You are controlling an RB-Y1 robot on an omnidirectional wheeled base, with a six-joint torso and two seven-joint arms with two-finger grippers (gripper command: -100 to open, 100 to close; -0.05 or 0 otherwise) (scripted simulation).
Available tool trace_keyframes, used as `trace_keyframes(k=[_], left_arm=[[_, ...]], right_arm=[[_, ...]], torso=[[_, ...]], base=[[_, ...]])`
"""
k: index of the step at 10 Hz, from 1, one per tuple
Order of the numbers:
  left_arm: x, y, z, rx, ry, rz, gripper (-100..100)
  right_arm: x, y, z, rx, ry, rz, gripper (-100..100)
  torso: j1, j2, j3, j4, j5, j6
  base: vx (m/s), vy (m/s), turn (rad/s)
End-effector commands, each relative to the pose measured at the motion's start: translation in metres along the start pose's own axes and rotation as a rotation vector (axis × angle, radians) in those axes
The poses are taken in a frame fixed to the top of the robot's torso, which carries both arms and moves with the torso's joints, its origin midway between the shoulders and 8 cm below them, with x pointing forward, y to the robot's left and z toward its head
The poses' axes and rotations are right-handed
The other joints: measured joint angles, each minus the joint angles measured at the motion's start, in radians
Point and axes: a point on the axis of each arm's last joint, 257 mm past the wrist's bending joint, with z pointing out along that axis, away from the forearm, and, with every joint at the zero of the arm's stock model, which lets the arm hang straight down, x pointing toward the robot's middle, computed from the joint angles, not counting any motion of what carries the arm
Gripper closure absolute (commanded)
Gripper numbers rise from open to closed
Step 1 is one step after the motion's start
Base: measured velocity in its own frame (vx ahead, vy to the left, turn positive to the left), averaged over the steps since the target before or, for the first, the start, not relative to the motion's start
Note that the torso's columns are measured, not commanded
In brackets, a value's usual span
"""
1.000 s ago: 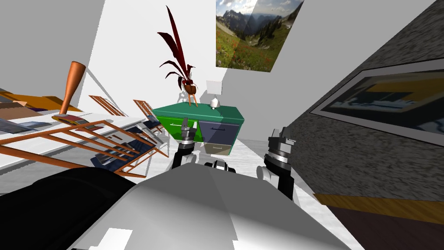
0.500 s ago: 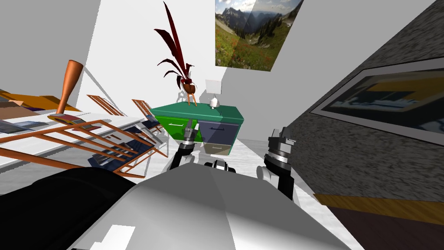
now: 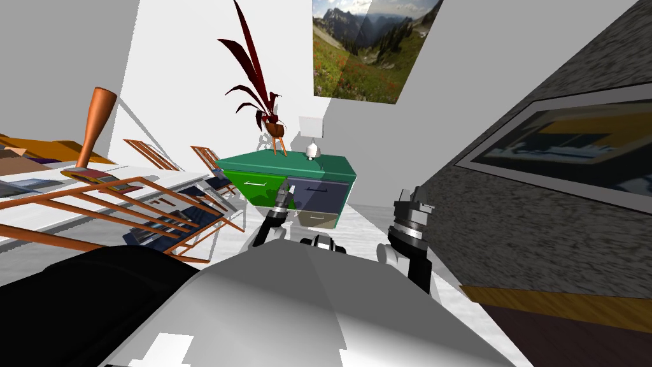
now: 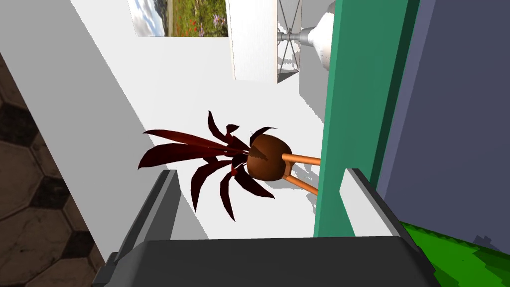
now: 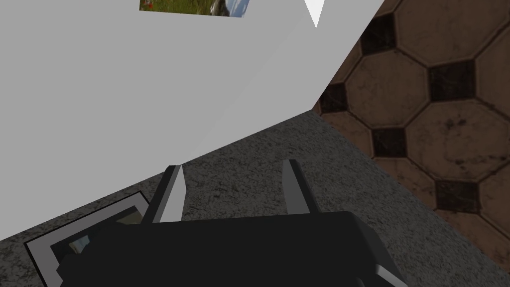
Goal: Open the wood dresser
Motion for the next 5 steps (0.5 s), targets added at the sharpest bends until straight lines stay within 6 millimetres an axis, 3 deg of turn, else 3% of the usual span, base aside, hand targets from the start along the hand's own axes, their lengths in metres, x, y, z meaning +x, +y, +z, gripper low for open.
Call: trace_keyframes(k=[1, 5], left_arm=[[-0.001, 0.029, -0.005, -0.065, 0.0, 0.006, -100], [-0.001, 0.07, -0.014, -0.163, 0.006, 0.019, -100]], right_arm=[[0.0, 0.0, 0.0, 0.0, 0.0, 0.0, 0], [0.0, 0.0, 0.0, 0.0, 0.0, 0.0, 0]], torso=[[0.0, 0.0, 0.0, 0.0, 0.0, 0.0], [0.0, 0.0, 0.0, 0.0, 0.0, 0.0]], base=[[0.025, -0.04, -0.004], [0.025, -0.036, -0.005]])
